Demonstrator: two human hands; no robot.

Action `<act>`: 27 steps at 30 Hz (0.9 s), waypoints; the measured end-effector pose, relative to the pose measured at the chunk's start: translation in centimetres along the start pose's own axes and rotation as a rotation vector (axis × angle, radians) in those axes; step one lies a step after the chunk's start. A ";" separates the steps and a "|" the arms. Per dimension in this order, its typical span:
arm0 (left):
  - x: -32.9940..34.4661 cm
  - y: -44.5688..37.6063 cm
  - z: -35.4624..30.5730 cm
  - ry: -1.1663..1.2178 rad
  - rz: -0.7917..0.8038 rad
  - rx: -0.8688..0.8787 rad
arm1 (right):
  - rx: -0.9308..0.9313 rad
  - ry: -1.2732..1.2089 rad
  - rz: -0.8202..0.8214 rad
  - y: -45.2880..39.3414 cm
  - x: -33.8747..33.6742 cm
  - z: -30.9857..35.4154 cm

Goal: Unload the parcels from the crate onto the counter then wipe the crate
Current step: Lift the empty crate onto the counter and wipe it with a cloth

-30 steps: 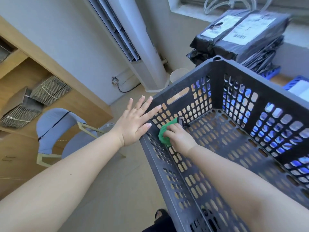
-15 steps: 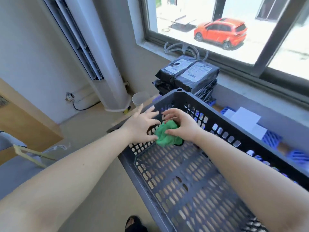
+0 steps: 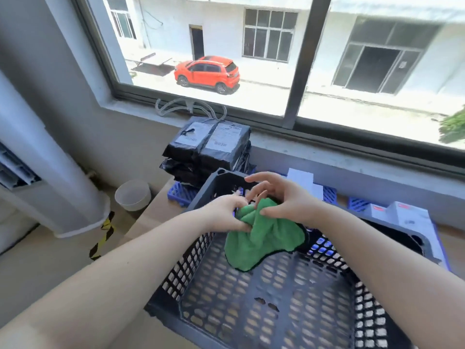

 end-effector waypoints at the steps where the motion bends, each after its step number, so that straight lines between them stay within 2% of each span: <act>1: -0.9 -0.3 0.0 -0.030 -0.047 0.038 | 0.013 0.020 -0.052 0.1 -0.4 -0.1; 4: -2.8 -0.6 -1.2 -0.325 -0.208 0.218 | 0.040 0.074 -0.257 0.6 -1.5 -0.6; 7: -3.7 0.3 -3.3 -0.508 -0.361 0.428 | 0.049 0.382 -0.378 1.1 -2.3 -0.7; 10: -3.8 0.6 -3.9 -0.519 -0.404 0.535 | 0.156 0.438 -0.358 1.8 -1.7 -1.8; 15: -3.9 0.9 -4.9 -0.420 -0.419 0.574 | 0.333 0.595 -0.222 2.8 0.0 -3.3; 17: -3.5 1.1 -5.6 -0.410 -0.404 0.600 | 0.356 0.605 -0.251 2.7 0.2 -4.1; 21: -2.9 0.6 -5.6 -0.450 -0.359 0.565 | 0.304 0.708 -0.360 4.0 -1.5 -3.7; 24: -2.4 -0.1 -5.3 -0.496 -0.355 0.537 | 0.103 0.944 -0.413 6.1 -3.1 -1.4; 27: -1.4 0.1 -6.0 -0.546 -0.408 0.657 | -0.030 1.199 -0.403 8.1 -3.1 -0.2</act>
Point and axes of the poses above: each hand's wrist, its own y-axis away from the middle knuckle, its own x-axis out of the palm, z = x × y, the point moved 9 cm from there along -y, towards the middle knuckle, and after that the axes turned 11 degrees about -x, right-handed, at the moved point
